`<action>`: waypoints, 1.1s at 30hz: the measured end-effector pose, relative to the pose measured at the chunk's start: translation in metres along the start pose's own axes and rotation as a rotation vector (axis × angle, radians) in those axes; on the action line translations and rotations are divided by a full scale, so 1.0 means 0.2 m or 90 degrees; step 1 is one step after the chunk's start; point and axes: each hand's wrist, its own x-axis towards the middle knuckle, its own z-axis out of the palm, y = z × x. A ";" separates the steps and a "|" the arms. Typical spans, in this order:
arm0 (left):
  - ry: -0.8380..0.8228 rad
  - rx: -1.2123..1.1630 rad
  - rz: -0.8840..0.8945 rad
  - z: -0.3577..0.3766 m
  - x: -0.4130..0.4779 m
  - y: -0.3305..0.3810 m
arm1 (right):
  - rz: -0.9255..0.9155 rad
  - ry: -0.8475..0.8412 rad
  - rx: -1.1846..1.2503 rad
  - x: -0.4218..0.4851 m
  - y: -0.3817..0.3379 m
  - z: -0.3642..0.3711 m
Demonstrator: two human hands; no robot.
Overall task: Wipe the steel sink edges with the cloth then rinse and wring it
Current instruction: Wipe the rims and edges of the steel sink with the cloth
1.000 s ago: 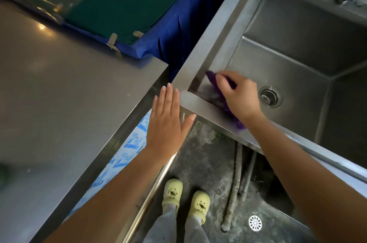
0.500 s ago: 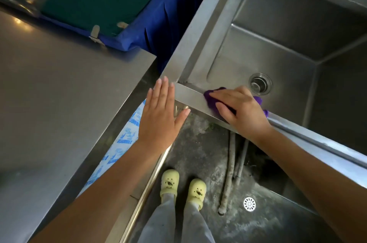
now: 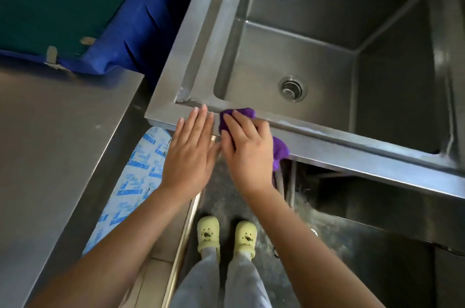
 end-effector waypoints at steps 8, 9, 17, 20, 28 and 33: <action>-0.014 -0.055 -0.030 -0.04 0.02 0.09 | 0.051 0.092 -0.040 -0.12 0.35 -0.15; -0.018 -0.067 -0.013 -0.04 0.04 0.13 | 0.068 0.107 -0.049 -0.14 0.41 -0.18; -0.022 0.024 0.053 0.08 0.21 0.45 | 0.304 0.150 -0.154 -0.22 0.85 -0.52; 0.004 0.059 0.031 0.10 0.20 0.47 | 0.351 0.174 -0.159 -0.18 0.81 -0.50; -0.014 0.070 0.052 0.10 0.20 0.47 | 0.145 0.121 -0.022 -0.08 0.42 -0.23; 0.020 0.052 0.006 0.08 0.22 0.33 | 0.191 0.145 -0.094 -0.10 0.62 -0.33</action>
